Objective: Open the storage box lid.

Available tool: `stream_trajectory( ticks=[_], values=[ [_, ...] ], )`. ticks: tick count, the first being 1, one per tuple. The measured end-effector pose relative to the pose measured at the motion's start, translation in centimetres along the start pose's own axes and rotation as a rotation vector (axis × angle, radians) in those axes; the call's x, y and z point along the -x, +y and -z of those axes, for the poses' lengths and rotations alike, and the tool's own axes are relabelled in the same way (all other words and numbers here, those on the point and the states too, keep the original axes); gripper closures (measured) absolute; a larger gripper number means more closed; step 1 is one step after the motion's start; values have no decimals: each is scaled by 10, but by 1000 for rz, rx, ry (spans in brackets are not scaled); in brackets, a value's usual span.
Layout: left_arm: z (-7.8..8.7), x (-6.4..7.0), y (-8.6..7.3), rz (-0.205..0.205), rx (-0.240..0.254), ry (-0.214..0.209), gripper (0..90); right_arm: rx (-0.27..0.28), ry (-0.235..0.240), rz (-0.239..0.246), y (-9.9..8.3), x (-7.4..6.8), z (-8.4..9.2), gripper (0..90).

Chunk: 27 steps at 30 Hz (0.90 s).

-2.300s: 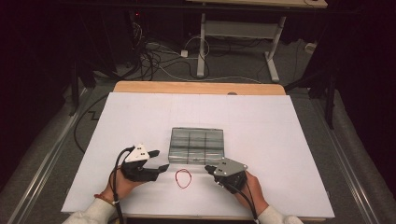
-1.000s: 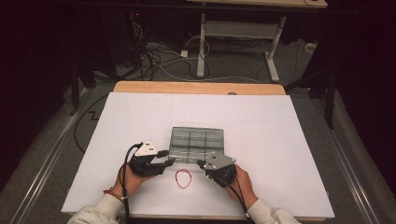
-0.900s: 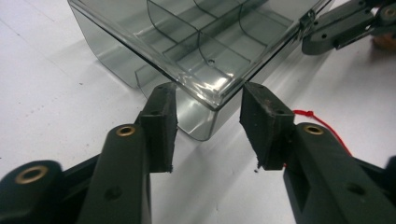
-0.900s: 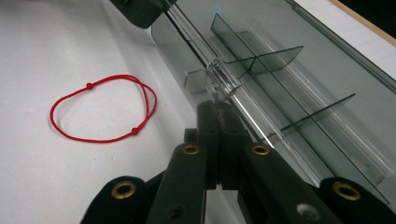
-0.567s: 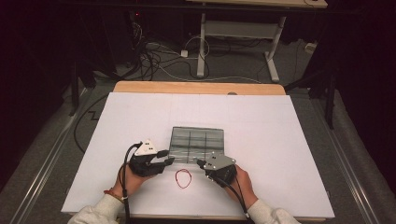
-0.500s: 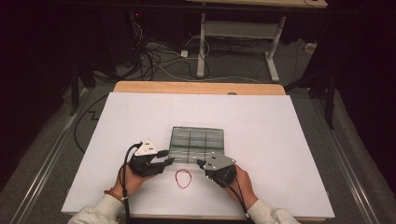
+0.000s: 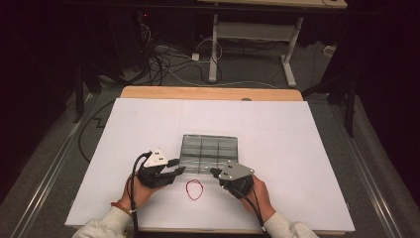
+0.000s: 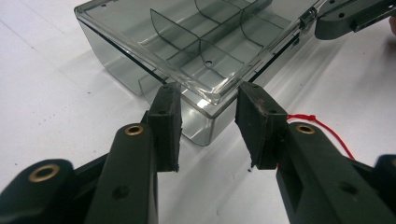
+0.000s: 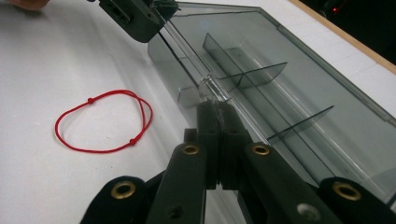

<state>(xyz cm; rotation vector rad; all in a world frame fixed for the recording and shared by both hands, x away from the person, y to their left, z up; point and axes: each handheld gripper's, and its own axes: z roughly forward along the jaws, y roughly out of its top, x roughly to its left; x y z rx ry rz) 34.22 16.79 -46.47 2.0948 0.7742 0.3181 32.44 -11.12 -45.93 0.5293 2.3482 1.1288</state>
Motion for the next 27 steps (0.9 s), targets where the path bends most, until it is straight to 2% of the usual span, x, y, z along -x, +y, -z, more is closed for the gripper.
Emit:
stream_trajectory(
  ticks=[5, 6, 7, 8, 12, 15, 16, 22, 27],
  values=[
    [0, 1, 1, -5, 9, 4, 599, 26, -25, 3, 1, 3, 11, 823],
    [1, 1, 2, -7, 11, 7, 599, 38, -55, 12, 1, 5, 18, 786],
    [1, 1, 2, -7, 11, 7, 599, 51, -64, 15, 1, 7, 22, 750],
    [1, 1, 2, -8, 14, 7, 599, 51, -64, 15, 1, 7, 22, 750],
    [2, 1, 3, -7, 26, 7, 599, 74, -143, 70, -4, 13, 39, 627],
    [3, 1, 4, -8, 33, 9, 599, 65, -169, 58, -10, 20, 45, 560],
    [4, 1, 5, -7, 37, 9, 598, 39, -193, 85, -14, 23, 45, 540],
    [4, 1, 7, -14, 45, 17, 598, 14, -241, 117, -19, 26, 43, 553],
    [5, 2, 8, -22, 55, 20, 599, 11, -272, 140, -21, 26, 42, 618]
  ],
)
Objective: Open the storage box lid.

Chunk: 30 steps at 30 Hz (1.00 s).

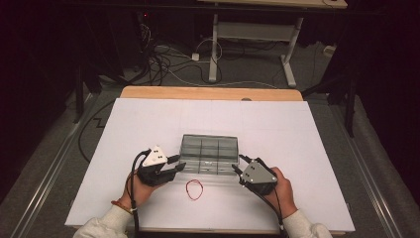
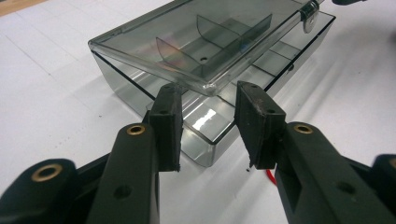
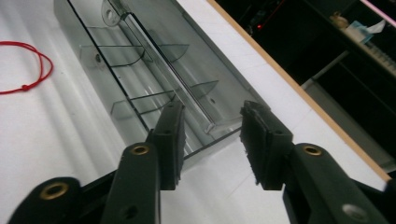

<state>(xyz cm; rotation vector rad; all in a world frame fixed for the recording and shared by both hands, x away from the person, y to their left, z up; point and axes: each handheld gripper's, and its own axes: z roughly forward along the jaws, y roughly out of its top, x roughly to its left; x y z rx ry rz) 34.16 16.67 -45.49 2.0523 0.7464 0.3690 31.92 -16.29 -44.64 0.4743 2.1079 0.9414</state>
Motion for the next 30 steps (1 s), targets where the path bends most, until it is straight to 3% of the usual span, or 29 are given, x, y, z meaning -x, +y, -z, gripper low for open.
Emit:
stream_trajectory(
  ticks=[3, 7, 13, 16, 18, 20, 30],
  values=[
    [1, 0, 1, -5, 9, 10, 598, 7, -17, 1, 0, 1, 0, 668],
    [3, 2, 3, -35, 15, 60, 594, 17, -40, 0, 1, 2, 1, 754],
    [3, 6, 8, -104, 22, 137, 594, 37, -56, -23, 2, 6, 3, 799],
    [2, 6, 11, -120, 38, 156, 599, 52, -73, -34, 2, 7, 3, 816],
    [2, 5, 11, -136, 56, 165, 677, 62, -83, -43, 3, 8, 3, 826],
    [2, 6, 13, -154, 60, 178, 678, 70, -86, -57, 4, 10, 3, 833],
    [4, -2, 12, -110, 70, 219, 639, 81, -95, -68, 5, 11, 3, 841]
  ],
)
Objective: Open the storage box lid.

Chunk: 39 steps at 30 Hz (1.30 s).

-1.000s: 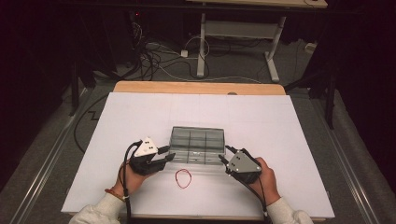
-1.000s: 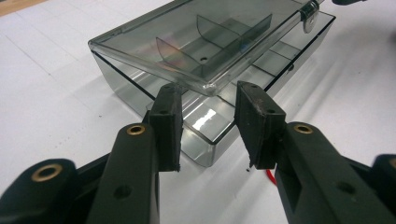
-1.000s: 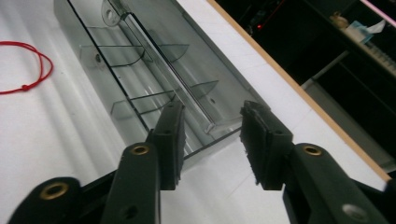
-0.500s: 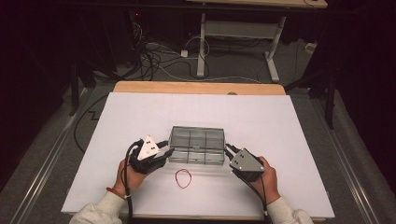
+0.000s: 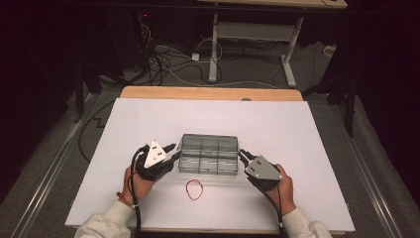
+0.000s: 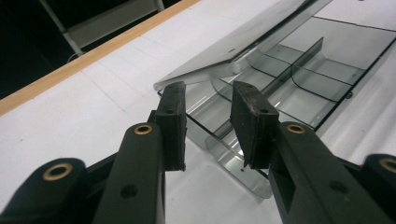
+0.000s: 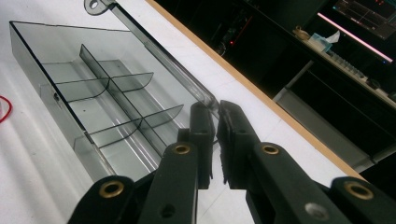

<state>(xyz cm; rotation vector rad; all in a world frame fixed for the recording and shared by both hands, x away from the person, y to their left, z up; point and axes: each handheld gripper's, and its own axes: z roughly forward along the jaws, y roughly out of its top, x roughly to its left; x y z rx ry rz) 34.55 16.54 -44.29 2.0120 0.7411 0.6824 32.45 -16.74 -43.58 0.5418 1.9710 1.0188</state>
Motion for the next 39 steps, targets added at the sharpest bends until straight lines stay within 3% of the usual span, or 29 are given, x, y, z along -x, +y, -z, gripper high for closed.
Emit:
stream_trajectory(
  ticks=[5, 7, 10, 23, 39],
  values=[
    [-1, -2, 3, -10, 27, 23, 679, 0, -3, -1, 0, 0, 0, 843],
    [-1, -2, 5, -16, 37, 14, 682, 2, -6, -1, 0, 0, 0, 845],
    [-2, 0, 6, -33, 38, 5, 764, 4, -10, -4, 1, 1, 0, 848],
    [-3, 2, 11, -41, 52, 9, 766, 10, -21, -27, 2, 6, -1, 851],
    [-8, -6, 19, -50, 53, 6, 765, 31, -20, -59, 7, 16, -6, 856]
  ],
)
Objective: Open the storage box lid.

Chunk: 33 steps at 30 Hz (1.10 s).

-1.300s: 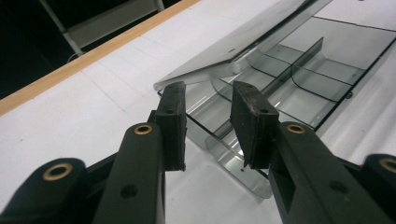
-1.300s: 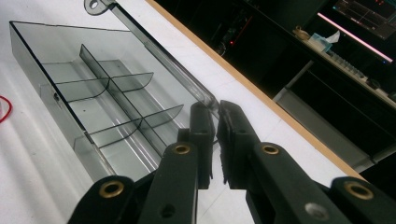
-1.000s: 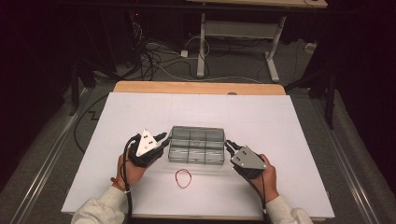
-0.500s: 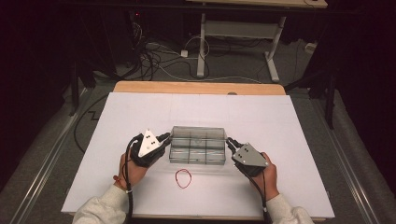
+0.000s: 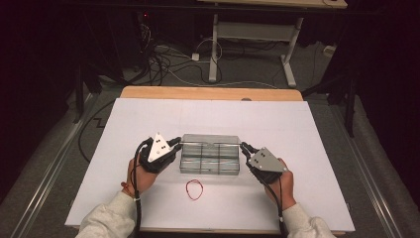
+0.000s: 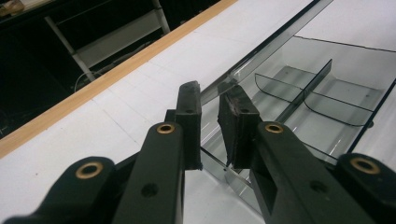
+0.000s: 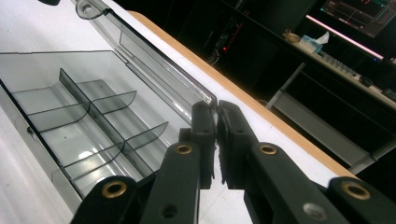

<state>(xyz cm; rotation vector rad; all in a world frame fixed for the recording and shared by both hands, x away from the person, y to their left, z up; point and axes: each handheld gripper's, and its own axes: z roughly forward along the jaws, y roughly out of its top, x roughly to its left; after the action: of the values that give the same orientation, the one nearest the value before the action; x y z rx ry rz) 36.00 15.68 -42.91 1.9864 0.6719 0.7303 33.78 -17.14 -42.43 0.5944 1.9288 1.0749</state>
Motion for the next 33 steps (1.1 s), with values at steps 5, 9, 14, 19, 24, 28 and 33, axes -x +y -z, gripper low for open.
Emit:
stream_trajectory(
  ticks=[5, 9, 14, 19, 24, 28, 33],
  values=[
    [-2, -4, 3, -3, -8, -6, 763, 8, -3, -5, 3, 3, -1, 855],
    [-4, -7, 6, -15, -15, -3, 763, 13, 1, -23, 5, 6, -3, 855],
    [-4, -10, 10, -18, -16, -5, 762, 18, 3, -36, 7, 9, -4, 853],
    [-3, -12, 13, -19, -12, -10, 760, 24, 15, -65, 9, 14, -4, 848],
    [-3, -15, 17, -8, 4, -20, 751, 20, 13, -65, 13, 17, -5, 848],
    [-3, -18, 19, 6, 16, -25, 751, 21, 15, -65, 16, 21, -7, 848],
    [-5, -21, 23, 11, 20, -24, 751, 19, 15, -68, 19, 26, -9, 839]
  ],
)
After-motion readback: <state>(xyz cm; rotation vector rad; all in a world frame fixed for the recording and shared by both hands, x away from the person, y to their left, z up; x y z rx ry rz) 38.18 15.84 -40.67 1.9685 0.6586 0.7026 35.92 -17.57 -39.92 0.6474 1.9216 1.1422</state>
